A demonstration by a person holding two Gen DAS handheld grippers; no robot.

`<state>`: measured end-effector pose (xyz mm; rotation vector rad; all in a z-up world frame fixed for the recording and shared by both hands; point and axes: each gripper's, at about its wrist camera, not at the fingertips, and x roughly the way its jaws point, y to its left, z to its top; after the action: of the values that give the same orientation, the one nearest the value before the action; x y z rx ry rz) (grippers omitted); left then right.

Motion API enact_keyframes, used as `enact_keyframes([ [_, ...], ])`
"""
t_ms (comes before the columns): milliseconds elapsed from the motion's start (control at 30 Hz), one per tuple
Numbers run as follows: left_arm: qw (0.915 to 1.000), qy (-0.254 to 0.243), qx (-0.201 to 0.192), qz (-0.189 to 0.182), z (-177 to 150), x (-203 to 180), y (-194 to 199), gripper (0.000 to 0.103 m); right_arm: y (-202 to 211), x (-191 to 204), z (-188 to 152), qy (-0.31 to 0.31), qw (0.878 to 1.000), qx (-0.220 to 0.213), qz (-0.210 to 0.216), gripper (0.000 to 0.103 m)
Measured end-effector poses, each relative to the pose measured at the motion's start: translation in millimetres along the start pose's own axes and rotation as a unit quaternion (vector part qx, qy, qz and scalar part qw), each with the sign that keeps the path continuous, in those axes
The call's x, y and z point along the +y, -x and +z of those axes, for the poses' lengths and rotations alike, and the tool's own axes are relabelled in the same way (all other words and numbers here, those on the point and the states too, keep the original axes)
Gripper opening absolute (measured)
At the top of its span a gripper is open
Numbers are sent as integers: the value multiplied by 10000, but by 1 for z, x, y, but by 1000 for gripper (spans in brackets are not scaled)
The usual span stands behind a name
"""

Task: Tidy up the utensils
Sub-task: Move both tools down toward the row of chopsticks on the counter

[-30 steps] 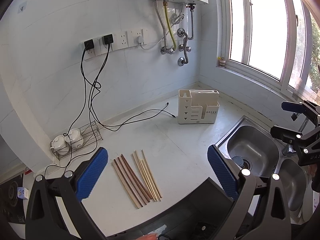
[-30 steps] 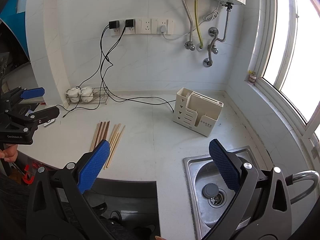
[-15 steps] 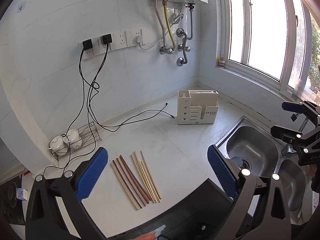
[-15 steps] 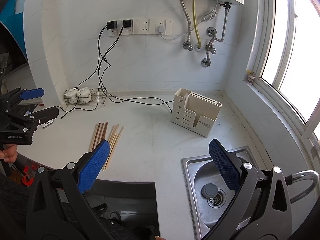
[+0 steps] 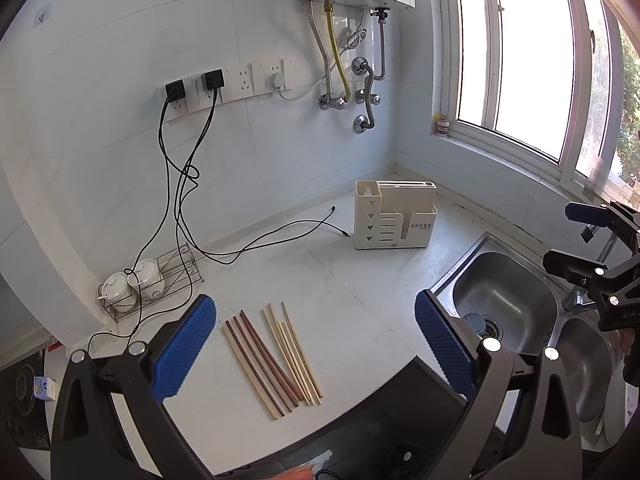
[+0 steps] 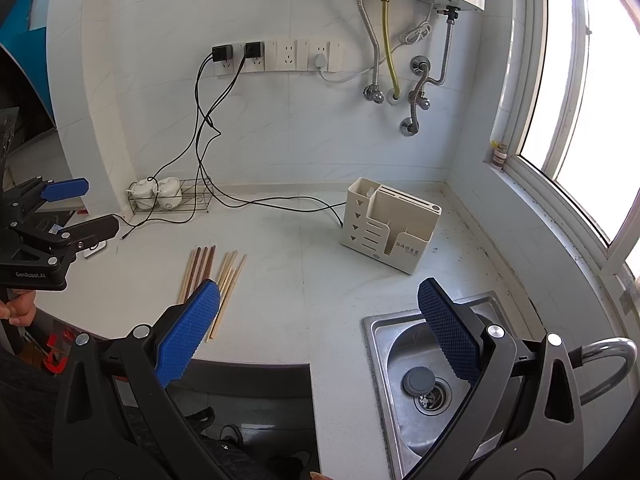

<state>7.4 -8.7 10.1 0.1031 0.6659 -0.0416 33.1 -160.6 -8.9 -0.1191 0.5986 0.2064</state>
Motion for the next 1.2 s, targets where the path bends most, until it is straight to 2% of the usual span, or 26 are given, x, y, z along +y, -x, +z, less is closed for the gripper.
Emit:
enact_keyframes([
  [267, 9991, 315, 148, 258, -11, 20, -13, 98, -14, 4, 5, -123, 9999, 84, -26, 95],
  [567, 9891, 1333, 579, 225, -40, 80, -36, 98, -40, 36, 18, 7, 9996, 159, 244, 95],
  [700, 9876, 1383, 702, 253, -51, 98, -38, 98, -54, 54, 22, 29, 9993, 209, 307, 95],
  [933, 9884, 1400, 529, 263, -59, 126, -42, 98, -92, 88, 29, 10, 9991, 289, 309, 95],
  [1000, 9884, 1413, 529, 157, -63, 135, -48, 98, -104, 99, 30, 8, 9991, 322, 292, 95],
  [1100, 9848, 1568, 744, -45, -70, 152, -64, 98, -117, 114, 33, 60, 9991, 336, 263, 95],
  [1200, 9791, 1813, 925, 17, -81, 171, -80, 98, -129, 123, 37, 63, 9994, 266, 225, 95],
])
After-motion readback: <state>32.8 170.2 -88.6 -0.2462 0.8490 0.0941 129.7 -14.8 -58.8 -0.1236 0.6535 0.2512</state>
